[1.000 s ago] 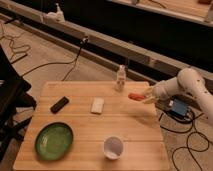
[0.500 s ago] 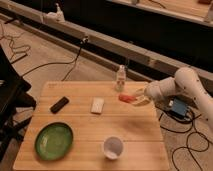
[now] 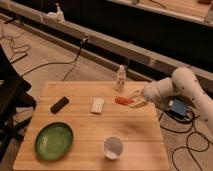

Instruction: Place the pepper in the ceramic cup

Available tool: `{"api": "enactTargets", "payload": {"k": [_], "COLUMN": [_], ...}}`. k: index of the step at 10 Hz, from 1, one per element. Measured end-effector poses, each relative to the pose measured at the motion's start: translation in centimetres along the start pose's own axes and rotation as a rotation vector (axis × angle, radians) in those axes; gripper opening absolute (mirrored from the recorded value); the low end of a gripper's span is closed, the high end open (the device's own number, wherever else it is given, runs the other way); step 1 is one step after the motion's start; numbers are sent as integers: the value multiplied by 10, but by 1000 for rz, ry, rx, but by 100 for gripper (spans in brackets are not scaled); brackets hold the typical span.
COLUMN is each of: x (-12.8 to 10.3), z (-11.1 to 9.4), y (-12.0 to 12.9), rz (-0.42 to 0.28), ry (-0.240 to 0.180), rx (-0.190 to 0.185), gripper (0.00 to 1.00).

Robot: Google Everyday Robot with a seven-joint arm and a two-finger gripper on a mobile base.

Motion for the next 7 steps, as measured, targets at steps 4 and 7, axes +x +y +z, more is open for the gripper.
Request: {"api": "enactTargets", "payload": {"k": [4,7], "x": [-6,-17], "z": [5,17], "y": [12,68], "rz": [-16,-39], "ry": [0,-16], "rx": [-27,-133], "gripper": [0,0]}}
